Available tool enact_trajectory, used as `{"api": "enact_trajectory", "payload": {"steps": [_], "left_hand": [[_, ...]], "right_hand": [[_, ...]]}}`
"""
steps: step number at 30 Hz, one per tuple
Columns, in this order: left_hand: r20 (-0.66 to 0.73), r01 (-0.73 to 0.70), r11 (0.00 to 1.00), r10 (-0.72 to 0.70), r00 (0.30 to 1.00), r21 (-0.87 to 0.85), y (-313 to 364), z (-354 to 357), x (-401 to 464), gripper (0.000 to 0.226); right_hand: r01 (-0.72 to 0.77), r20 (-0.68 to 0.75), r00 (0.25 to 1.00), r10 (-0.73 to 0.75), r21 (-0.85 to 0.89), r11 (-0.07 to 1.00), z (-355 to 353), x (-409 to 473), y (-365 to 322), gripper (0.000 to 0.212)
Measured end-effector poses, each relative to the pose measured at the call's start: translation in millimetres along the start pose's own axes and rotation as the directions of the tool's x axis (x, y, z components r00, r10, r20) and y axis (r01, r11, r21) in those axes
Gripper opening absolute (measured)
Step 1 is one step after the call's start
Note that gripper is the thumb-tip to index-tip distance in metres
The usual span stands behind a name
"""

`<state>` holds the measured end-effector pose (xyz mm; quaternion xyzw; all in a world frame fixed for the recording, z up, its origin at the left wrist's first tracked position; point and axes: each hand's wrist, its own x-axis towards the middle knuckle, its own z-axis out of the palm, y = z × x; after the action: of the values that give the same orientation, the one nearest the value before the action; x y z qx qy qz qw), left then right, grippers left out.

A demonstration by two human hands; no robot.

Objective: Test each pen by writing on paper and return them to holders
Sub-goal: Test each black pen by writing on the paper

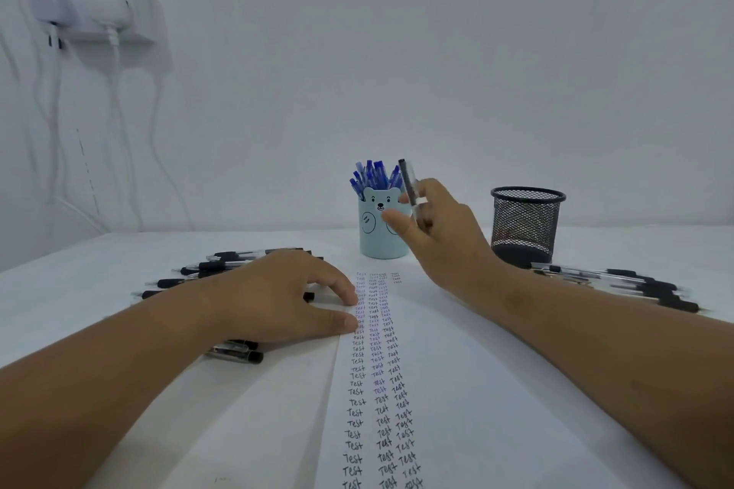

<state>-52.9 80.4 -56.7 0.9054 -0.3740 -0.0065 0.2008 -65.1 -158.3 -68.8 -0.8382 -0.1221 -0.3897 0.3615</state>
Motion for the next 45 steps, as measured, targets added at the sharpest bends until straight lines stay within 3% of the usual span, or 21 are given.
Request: {"api": "enact_trajectory", "payload": {"steps": [4, 16, 20, 24, 27, 32, 41, 45], "left_hand": [[-0.001, -0.007, 1.0, 0.007, 1.0, 0.001, -0.7, 0.2, 0.8, 0.032], [0.001, -0.039, 0.999, 0.039, 0.999, 0.034, -3.2, 1.8, 3.0, 0.03], [-0.012, -0.043, 0.999, 0.043, 0.999, 0.025, -5.9, 3.3, 1.7, 0.023], [-0.079, -0.055, 0.998, 0.058, 0.995, 0.038, -4.4, 8.5, 2.7, 0.015], [-0.105, -0.072, 0.994, 0.08, 0.991, 0.078, 1.9, 10.8, 3.2, 0.02], [-0.099, -0.087, 0.986, 0.101, 0.99, 0.145, 7.4, 10.6, 2.2, 0.025], [-0.116, -0.12, 0.982, 0.137, 0.984, 0.145, 13.9, 13.5, 1.1, 0.018], [-0.124, -0.126, 0.983, 0.142, 0.982, 0.132, 9.8, 11.3, 0.8, 0.017]], "right_hand": [[0.159, 0.113, 0.984, -0.139, -0.2, 0.967, 1.8, -3.7, -3.3, 0.025], [0.235, 0.245, 0.958, -0.151, -0.364, 0.901, -2.2, -2.9, -4.2, 0.03], [0.165, 0.356, 0.934, 0.031, -0.506, 0.846, -14.8, 12.2, -14.7, 0.021], [-0.008, 0.28, 0.944, 0.176, -0.512, 0.859, -50.9, 25.6, -23.2, 0.015], [-0.037, 0.304, 0.91, 0.282, -0.616, 0.787, -80.4, 24.0, -18.2, 0.007], [-0.074, 0.29, 0.844, 0.452, -0.771, 0.633, -123.4, 0.4, 2.8, 0.019], [-0.153, 0.217, 0.822, 0.526, -0.806, 0.572, -161.7, -28.4, 24.2, 0.029], [-0.138, 0.188, 0.861, 0.472, -0.807, 0.574, -155.6, -18.0, 17.4, 0.017]]}}
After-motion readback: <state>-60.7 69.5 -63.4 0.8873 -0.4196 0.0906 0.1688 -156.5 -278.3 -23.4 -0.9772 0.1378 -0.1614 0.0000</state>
